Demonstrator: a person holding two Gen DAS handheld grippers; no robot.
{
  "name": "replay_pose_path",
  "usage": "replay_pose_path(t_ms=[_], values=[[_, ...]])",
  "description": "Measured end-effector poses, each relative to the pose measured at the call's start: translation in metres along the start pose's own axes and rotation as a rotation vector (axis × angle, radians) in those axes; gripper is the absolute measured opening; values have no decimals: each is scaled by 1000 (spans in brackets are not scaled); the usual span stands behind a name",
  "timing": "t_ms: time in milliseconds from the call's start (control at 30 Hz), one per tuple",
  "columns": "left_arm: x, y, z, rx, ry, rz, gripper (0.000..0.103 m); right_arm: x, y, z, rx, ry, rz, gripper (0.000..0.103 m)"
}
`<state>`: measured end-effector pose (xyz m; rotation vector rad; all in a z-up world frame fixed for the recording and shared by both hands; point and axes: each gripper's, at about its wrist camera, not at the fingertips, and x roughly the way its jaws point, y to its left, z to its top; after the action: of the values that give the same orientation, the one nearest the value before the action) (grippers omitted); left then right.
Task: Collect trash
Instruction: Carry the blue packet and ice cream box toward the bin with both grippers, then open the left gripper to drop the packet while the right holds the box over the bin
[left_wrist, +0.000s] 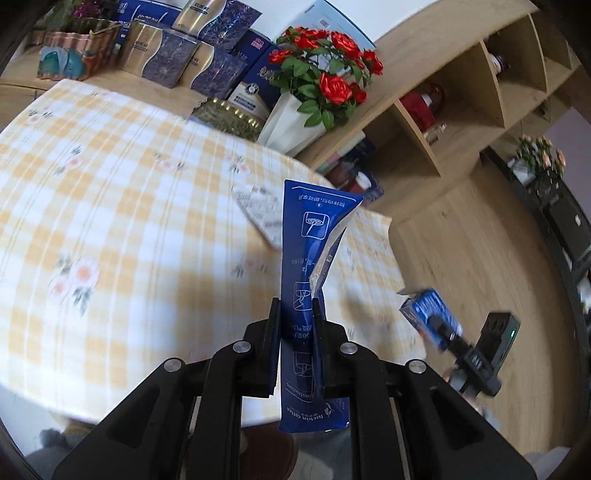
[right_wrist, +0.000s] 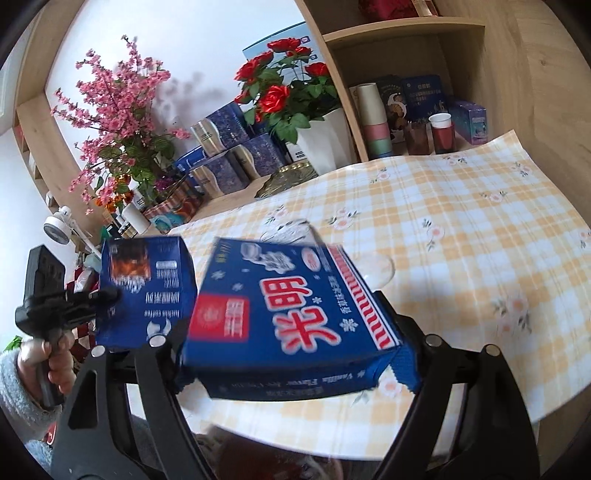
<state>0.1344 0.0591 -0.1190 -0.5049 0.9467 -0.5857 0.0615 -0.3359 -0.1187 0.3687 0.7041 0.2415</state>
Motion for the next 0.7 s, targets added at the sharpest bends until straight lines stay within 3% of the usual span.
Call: replay_pose_path(t_ms=[400,700], values=[[-29,9,-100,52,101,11,14,-14,54,-47,-22,17,68,79],[4,13,-163,167,280,101,15,-21,61,-70,22,19,100,79]])
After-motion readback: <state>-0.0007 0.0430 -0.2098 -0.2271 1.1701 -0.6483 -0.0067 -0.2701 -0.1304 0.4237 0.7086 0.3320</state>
